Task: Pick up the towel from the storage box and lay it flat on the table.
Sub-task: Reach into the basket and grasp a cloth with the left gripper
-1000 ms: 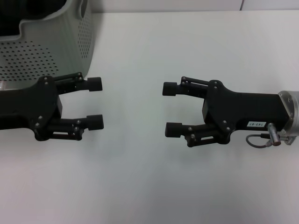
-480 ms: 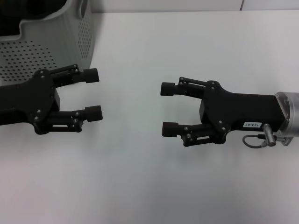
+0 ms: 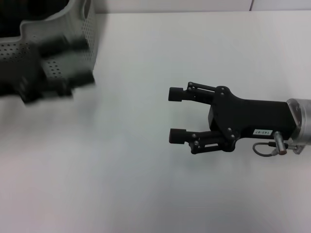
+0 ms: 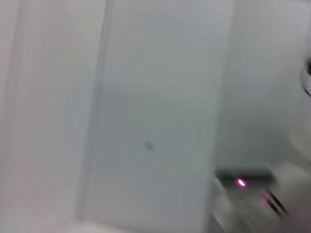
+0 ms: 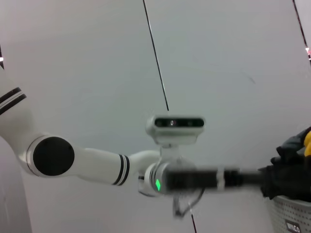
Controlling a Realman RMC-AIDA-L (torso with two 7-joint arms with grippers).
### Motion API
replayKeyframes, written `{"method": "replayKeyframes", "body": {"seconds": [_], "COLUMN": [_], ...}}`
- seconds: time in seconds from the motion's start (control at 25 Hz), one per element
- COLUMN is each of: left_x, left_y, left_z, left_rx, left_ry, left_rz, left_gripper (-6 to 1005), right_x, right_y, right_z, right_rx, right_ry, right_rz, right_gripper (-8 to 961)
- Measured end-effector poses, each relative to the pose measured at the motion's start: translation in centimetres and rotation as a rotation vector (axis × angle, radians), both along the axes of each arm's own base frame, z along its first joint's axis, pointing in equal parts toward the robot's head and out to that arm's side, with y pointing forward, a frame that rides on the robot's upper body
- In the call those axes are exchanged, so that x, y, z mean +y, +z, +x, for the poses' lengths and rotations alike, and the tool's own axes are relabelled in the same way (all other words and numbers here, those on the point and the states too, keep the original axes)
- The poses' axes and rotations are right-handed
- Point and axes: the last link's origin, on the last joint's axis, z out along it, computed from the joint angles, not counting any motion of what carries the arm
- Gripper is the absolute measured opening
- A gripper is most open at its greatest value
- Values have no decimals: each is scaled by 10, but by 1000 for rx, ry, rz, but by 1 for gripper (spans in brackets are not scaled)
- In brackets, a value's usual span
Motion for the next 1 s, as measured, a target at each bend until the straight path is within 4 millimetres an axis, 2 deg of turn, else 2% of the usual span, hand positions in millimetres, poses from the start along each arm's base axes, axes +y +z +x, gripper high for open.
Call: {"method": "replayKeyframes", "body": {"seconds": [0.16, 0.28, 0.44, 0.52, 0.56, 0.68, 1.0], "left_x": [13, 25, 44, 44, 60, 72, 108], "left_y": [49, 92, 127, 127, 139, 139, 114], "left_z": [5, 3, -5, -5, -13, -18, -30], "left_rx": [-66, -59, 3, 3, 85, 172, 419], "left_ry": [75, 159, 327, 327, 431, 494, 646], "left_rz": [171, 410, 626, 626, 746, 774, 715], "left_gripper": [874, 874, 875, 875, 875, 875, 874], "right_x": [-1, -2, -5, -6, -6, -9, -12], "right_y": [0, 0, 1, 1, 0, -1, -5], "right_z": [2, 6, 14, 16, 17, 21, 25], "right_rx": [4, 12, 24, 28, 29, 30, 27], "right_ry": [-9, -36, -82, -97, -104, -124, -144], "right_rz": [7, 20, 36, 41, 41, 39, 44], "right_gripper": [889, 889, 889, 889, 889, 889, 888]}}
